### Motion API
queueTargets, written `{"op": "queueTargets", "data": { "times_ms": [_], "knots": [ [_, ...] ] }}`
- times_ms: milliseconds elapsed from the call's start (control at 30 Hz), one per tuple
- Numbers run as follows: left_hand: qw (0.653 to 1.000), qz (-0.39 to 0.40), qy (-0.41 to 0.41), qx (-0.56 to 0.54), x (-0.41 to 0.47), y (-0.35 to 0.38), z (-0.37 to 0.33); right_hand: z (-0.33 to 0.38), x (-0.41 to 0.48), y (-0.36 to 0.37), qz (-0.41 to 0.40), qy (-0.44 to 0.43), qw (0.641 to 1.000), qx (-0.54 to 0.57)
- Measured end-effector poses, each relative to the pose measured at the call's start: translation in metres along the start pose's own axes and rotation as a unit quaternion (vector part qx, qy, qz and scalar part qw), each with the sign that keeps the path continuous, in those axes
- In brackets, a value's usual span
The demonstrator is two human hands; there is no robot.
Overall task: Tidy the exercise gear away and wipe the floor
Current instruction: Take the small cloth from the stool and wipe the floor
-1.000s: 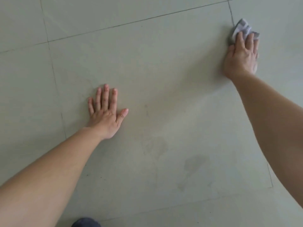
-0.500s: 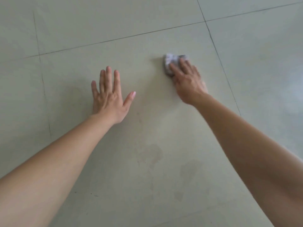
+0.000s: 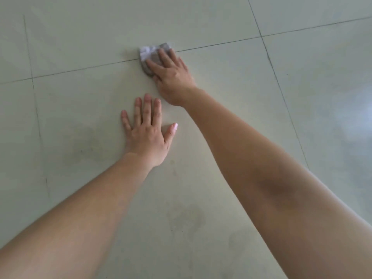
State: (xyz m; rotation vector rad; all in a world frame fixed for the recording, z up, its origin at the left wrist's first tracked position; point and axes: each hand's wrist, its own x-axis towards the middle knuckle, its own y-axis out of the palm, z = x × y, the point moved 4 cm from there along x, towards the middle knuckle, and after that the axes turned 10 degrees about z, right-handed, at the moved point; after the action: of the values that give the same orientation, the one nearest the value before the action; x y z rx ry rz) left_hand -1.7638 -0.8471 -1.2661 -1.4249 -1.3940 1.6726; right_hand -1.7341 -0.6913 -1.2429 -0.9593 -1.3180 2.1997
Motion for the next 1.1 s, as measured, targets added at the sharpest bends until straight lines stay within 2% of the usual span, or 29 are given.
{"op": "queueTargets", "data": {
  "times_ms": [100, 167, 200, 267, 333, 400, 467, 567, 667, 767, 833, 933, 1100],
  "knots": [
    [1.0, 0.004, 0.0, 0.007, 0.0, -0.003, 0.0, 0.003, 0.003, 0.0, 0.036, -0.092, 0.995, -0.034],
    [1.0, 0.008, -0.004, 0.009, 0.0, -0.004, 0.0, -0.039, -0.001, -0.011, 0.005, -0.083, 0.996, -0.027],
    [1.0, 0.009, -0.004, 0.012, 0.001, -0.004, -0.001, -0.071, -0.004, -0.022, -0.036, -0.024, 0.999, 0.002],
    [1.0, 0.006, -0.005, 0.019, 0.001, -0.002, 0.0, -0.154, -0.019, -0.045, -0.102, 0.168, 0.978, 0.068],
    [1.0, -0.001, -0.007, 0.02, 0.001, -0.001, 0.0, -0.23, -0.049, -0.061, -0.105, 0.335, 0.932, 0.093],
    [1.0, -0.003, -0.005, 0.02, 0.003, 0.0, 0.0, -0.261, -0.075, -0.068, -0.085, 0.404, 0.904, 0.109],
    [1.0, -0.003, -0.005, 0.019, 0.004, 0.0, 0.002, -0.245, -0.078, -0.058, -0.085, 0.39, 0.91, 0.112],
    [1.0, -0.006, -0.007, 0.016, 0.003, 0.001, 0.004, -0.18, -0.079, -0.032, -0.098, 0.325, 0.937, 0.089],
    [1.0, -0.006, -0.002, 0.006, 0.002, 0.001, 0.003, -0.117, -0.096, -0.001, -0.067, 0.24, 0.966, 0.072],
    [1.0, -0.001, 0.003, -0.004, 0.003, -0.001, 0.004, -0.1, -0.131, 0.014, -0.029, 0.168, 0.984, 0.057],
    [1.0, -0.003, 0.004, 0.0, 0.003, -0.002, 0.002, -0.122, -0.169, 0.016, -0.015, 0.179, 0.982, 0.061],
    [0.999, 0.028, -0.017, 0.021, 0.005, -0.002, 0.002, -0.18, -0.246, 0.015, 0.008, 0.254, 0.965, 0.067],
    [0.998, 0.039, -0.049, 0.014, -0.01, -0.014, -0.024, -0.261, -0.381, 0.019, 0.134, 0.349, 0.927, 0.032]
  ]
}}
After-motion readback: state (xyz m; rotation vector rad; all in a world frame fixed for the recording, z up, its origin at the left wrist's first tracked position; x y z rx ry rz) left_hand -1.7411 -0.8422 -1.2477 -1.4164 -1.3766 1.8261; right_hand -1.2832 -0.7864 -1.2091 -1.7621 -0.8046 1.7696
